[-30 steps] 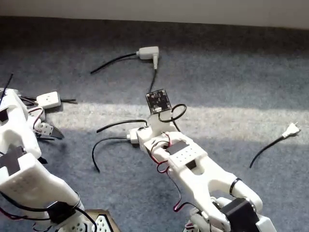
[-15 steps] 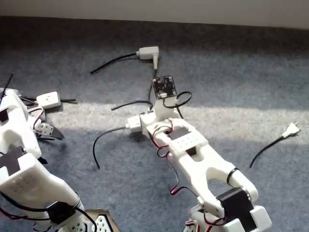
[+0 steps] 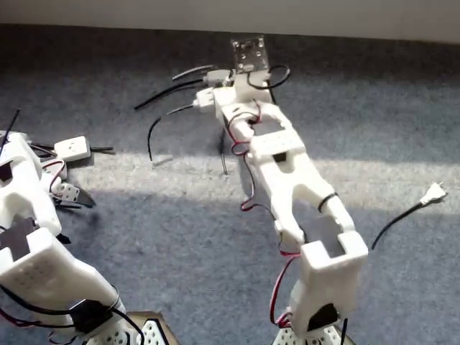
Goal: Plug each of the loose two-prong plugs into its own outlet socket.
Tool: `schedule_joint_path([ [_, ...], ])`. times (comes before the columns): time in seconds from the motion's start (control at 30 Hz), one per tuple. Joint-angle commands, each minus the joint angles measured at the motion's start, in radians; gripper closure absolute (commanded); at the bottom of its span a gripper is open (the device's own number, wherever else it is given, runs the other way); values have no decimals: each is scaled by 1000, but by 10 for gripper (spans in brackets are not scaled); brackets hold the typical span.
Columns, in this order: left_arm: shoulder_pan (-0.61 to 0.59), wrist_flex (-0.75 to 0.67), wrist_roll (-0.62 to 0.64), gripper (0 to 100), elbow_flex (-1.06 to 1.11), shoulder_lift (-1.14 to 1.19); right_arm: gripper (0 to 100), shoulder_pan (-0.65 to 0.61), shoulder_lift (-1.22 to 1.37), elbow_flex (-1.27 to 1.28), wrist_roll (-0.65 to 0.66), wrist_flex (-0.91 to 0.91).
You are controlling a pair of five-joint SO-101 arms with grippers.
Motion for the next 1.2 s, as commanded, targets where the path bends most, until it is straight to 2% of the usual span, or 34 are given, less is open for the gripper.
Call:
schedule_joint_path([
  [0.0,19,-5,11,666,-2,-4,989,62,150,-348,9,-18],
  [0.37,56,-44,11,667,-1,-4,976,168,443,-725,8,-24],
  [0.53,56,-44,11,667,-1,-2,812,186,564,-825,8,-19],
  [0.67,56,-44,11,667,-1,-2,802,208,578,-892,8,4],
  [0.93,56,-44,11,667,-1,-2,802,323,470,-1297,8,429],
  [1.17,56,-44,11,667,5,-2,802,549,397,-1558,14,817],
])
